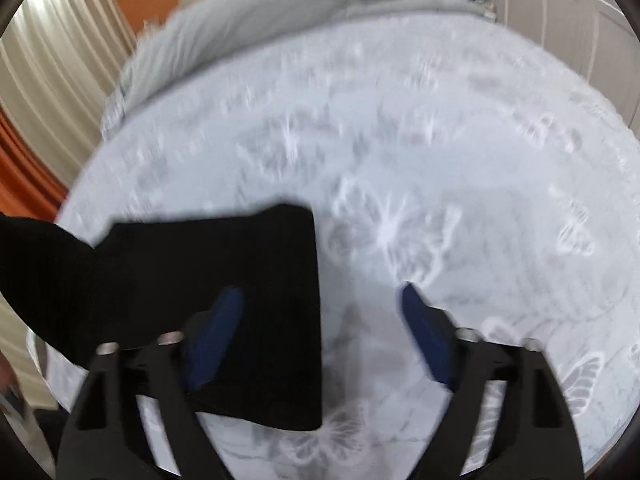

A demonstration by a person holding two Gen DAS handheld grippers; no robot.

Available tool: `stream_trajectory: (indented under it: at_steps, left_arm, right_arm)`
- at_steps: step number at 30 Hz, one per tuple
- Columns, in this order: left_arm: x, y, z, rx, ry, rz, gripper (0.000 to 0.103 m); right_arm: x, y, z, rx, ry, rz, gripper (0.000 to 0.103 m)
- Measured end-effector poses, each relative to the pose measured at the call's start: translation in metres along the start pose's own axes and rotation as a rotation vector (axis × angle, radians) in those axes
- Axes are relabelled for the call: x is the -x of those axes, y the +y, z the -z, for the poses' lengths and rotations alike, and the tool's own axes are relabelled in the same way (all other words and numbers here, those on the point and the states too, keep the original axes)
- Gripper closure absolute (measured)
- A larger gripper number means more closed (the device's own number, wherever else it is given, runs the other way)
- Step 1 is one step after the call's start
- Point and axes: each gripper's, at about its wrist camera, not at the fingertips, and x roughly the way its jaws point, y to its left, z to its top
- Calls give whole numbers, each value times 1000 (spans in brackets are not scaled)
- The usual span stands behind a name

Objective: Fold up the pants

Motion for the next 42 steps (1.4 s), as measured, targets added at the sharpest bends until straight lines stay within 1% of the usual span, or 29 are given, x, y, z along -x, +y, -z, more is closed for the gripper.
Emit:
stream_trajectory:
  at_steps: [1, 2, 3, 4, 5, 6, 7, 8, 9, 11, 13, 15, 16, 17, 18, 21, 23, 24, 25, 26, 27, 29, 30, 31, 32, 36, 38, 39, 42]
  left_arm:
    - [-9, -18, 10, -42, 44, 66, 11]
    - [-26, -46, 29, -105, 138, 149, 5]
    - [-40, -66, 45, -166, 216, 177, 5]
    - [-54, -85, 64, -258, 293, 167, 5]
    - [-63, -100, 81, -351, 337, 126, 5]
    - [-68, -111, 95, -439, 357, 73, 5]
    - [-68, -117, 106, -509, 349, 21, 5]
    - [-62, -117, 110, -531, 331, 7, 5]
    - [-55, -114, 108, -523, 314, 20, 5]
    - [-34, -101, 95, -453, 263, 50, 5]
    - [-17, -77, 76, -368, 200, 29, 5]
    - [-7, -49, 56, -279, 141, -28, 5]
    - [-2, -26, 44, -204, 114, -79, 5]
    - [-2, -12, 36, -157, 108, -111, 5]
    - [0, 14, 27, -73, 99, -162, 5]
    - [4, 67, 13, 107, 88, -261, 5]
    - [9, 90, 11, 172, 79, -300, 5]
    - [13, 97, 10, 188, 70, -323, 5]
    - [16, 104, 8, 190, 60, -352, 5]
    - [19, 108, 8, 182, 53, -383, 5]
    - [21, 113, 9, 170, 46, -423, 5]
    - [21, 119, 8, 158, 44, -458, 5]
    - [21, 123, 8, 165, 47, -471, 5]
    - [21, 127, 8, 183, 53, -472, 5]
    - [22, 129, 10, 199, 57, -468, 5]
    - [16, 139, 8, 287, 63, -442, 5]
    - [14, 138, 8, 303, 55, -444, 5]
    - [12, 135, 8, 303, 53, -443, 5]
    - [5, 124, 8, 291, 49, -443, 5]
  right_arm:
    - [-1, 1, -6, -10, 1, -31, 14]
    - [-2, 2, -6, -17, 12, -59, 14]
    - [-4, 2, -6, -25, 26, -92, 14]
    - [-7, 5, -6, -31, 40, -117, 14]
    - [-10, 10, -5, -26, 59, -132, 14]
    - [-13, 19, -1, -6, 75, -137, 14]
    - [-17, 27, 1, 21, 93, -146, 14]
    - [-24, 36, 1, 39, 108, -161, 14]
    - [-26, 42, 6, 52, 120, -174, 14]
    - [-35, 54, 13, 77, 155, -211, 14]
    - [-44, 66, 19, 84, 191, -249, 14]
    - [-55, 82, 24, 83, 234, -300, 14]
    - [-60, 91, 24, 84, 247, -319, 14]
    - [-66, 102, 24, 90, 262, -341, 14]
    - [-72, 111, 24, 90, 274, -359, 14]
    - [-93, 133, 21, 53, 290, -405, 11]
    - [-101, 143, 21, 37, 265, -419, 11]
    - [-103, 149, 22, 46, 254, -423, 15]
    - [-105, 159, 23, 71, 250, -418, 33]
    - [-107, 170, 25, 112, 248, -397, 38]
    - [-107, 175, 26, 132, 242, -382, 39]
    - [-107, 185, 27, 178, 220, -351, 41]
    - [-106, 187, 27, 188, 204, -335, 52]
    - [-103, 187, 25, 197, 184, -319, 72]
    - [-100, 186, 22, 194, 175, -352, 79]
    - [-82, 191, 19, 228, 159, -394, 84]
    - [-81, 196, 23, 259, 179, -409, 84]
    - [-84, 198, 25, 276, 202, -406, 80]
    - [-102, 195, 30, 243, 249, -372, 39]
